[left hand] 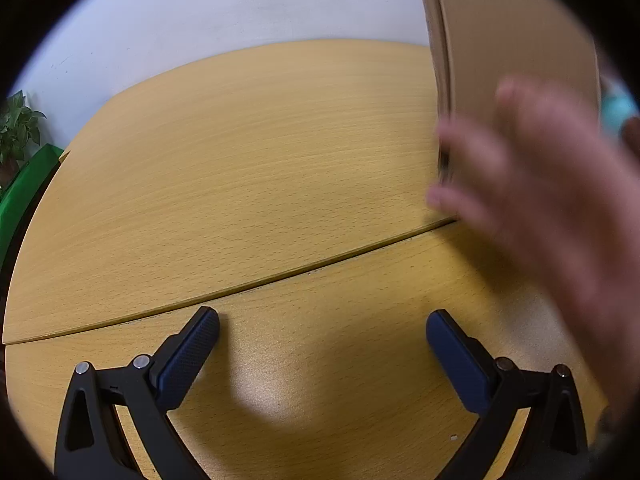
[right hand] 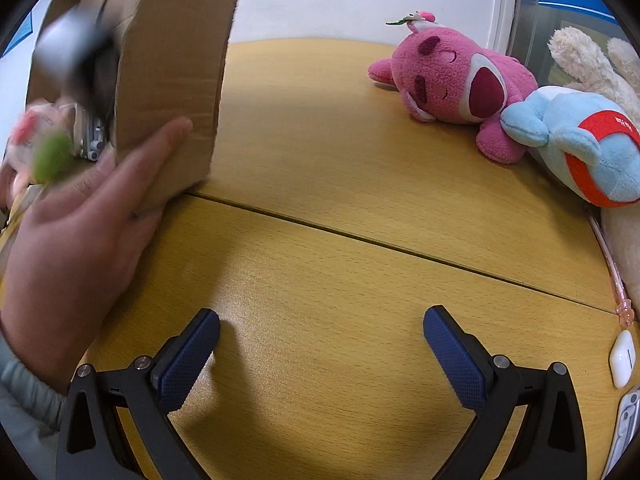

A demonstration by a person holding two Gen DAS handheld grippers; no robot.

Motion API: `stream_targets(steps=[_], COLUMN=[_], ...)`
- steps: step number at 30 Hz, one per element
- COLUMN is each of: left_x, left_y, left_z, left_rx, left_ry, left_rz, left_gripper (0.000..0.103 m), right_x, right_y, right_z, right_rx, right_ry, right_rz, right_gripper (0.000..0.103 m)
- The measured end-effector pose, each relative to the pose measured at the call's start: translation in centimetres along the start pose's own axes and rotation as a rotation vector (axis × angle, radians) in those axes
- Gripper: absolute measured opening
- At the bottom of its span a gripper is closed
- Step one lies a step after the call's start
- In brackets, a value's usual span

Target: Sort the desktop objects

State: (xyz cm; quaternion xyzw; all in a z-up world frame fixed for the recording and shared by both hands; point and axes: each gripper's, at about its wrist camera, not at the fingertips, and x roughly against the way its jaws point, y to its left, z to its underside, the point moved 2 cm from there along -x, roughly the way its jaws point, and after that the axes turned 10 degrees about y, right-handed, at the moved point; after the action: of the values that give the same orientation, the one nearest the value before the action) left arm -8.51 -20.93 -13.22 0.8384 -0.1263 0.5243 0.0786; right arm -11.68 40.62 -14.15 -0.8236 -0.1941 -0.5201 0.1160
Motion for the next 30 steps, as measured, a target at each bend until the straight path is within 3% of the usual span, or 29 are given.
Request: stream_targets(steps=[30], left_x=[-0.70], left_y=[0.15], left_z=[-0.64], left_rx=[0.004], left_ry=[0.000], left_rz=[-0.002], left_gripper=[0.103], right_x=[-0.02], right_y=[0.06], right_z=[0.03], right_rx=[0.005], right_ry=[0.001], right_rz=[-0.003], right_gripper=[0.103])
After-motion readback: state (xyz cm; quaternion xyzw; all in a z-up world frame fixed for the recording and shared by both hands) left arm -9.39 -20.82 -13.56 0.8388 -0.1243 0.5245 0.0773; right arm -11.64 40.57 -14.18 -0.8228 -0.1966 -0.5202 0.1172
